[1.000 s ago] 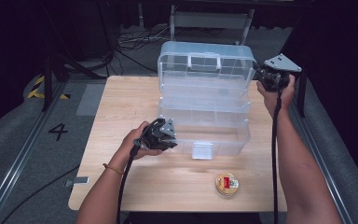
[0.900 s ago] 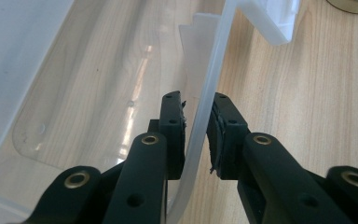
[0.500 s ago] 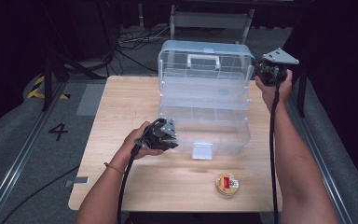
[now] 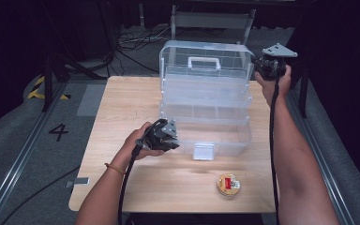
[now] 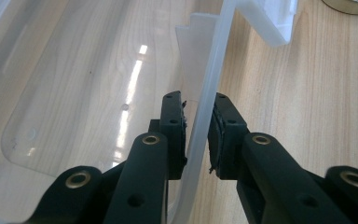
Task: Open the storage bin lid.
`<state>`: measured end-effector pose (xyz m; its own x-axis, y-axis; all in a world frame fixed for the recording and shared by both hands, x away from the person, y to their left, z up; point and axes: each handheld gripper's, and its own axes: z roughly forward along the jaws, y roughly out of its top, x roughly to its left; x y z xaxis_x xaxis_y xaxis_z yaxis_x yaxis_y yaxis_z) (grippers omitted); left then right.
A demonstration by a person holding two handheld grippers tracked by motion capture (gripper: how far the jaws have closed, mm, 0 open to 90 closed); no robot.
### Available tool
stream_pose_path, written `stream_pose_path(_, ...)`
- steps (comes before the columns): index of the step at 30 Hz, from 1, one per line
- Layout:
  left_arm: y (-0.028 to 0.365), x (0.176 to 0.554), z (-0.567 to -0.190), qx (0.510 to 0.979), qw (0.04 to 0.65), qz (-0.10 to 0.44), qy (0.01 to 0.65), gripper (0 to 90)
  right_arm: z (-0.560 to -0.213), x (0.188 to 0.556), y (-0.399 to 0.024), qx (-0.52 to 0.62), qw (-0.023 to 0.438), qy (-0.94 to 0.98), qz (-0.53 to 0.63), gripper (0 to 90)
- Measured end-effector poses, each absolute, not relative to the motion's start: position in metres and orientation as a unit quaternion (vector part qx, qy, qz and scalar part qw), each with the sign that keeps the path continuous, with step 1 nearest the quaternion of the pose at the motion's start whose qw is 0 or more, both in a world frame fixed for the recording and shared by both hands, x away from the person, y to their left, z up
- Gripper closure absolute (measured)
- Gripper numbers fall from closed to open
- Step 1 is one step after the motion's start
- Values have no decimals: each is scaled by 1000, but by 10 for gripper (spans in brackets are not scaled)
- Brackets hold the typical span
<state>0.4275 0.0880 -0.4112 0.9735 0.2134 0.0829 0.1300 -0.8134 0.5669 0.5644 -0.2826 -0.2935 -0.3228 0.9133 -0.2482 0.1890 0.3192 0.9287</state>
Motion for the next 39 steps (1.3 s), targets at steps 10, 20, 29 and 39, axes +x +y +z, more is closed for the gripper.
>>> stream_pose_path(10,86,427,-411,952,283,74,96,771,-296,589,-283,407,403,705,419,854)
stream_pose_path(20,86,426,-411,951,284,78,93,769,-303,614,-285,413,382,717,411,850)
stream_pose_path(29,87,426,-412,948,292,76,98,766,-306,630,-286,430,357,725,402,849)
stream_pose_path(39,87,426,-412,947,295,74,102,761,-308,644,-286,439,337,738,386,847)
